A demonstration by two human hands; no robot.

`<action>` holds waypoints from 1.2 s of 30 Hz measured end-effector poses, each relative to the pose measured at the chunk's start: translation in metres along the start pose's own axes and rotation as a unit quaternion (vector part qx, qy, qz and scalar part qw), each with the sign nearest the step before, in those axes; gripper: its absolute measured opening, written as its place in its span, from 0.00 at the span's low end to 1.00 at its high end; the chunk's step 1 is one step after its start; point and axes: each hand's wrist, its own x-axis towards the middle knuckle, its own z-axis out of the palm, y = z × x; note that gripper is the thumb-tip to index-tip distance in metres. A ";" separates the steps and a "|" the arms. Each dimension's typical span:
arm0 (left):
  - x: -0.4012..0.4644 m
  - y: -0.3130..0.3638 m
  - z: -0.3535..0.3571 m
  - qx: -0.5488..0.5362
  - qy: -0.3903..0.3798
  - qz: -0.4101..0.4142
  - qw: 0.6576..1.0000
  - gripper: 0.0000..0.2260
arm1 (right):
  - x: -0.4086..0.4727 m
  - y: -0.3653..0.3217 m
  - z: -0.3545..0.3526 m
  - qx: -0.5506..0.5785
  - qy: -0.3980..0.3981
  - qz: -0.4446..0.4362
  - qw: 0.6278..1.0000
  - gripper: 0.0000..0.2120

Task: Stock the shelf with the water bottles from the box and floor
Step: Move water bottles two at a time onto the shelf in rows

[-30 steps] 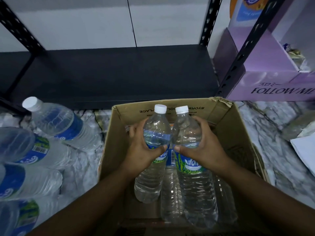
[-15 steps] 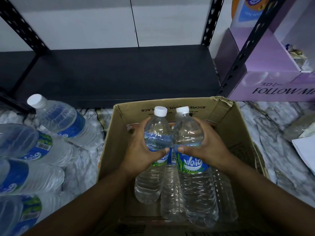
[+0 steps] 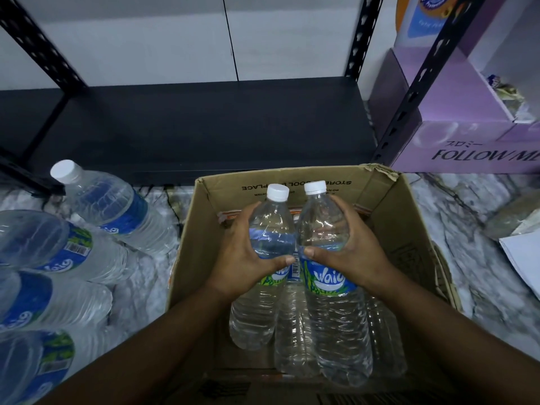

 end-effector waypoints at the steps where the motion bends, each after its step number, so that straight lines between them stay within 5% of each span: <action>1: -0.001 0.000 0.001 0.004 0.002 0.003 1.000 0.44 | 0.000 0.000 0.000 -0.001 0.001 -0.003 1.000 0.49; 14: -0.001 0.007 -0.002 0.020 0.024 0.051 0.998 0.38 | -0.001 -0.001 0.004 0.009 0.031 -0.031 0.999 0.36; 36: -0.012 0.031 -0.016 -0.026 0.079 0.048 0.995 0.35 | -0.021 -0.018 0.002 -0.027 0.100 -0.053 0.993 0.37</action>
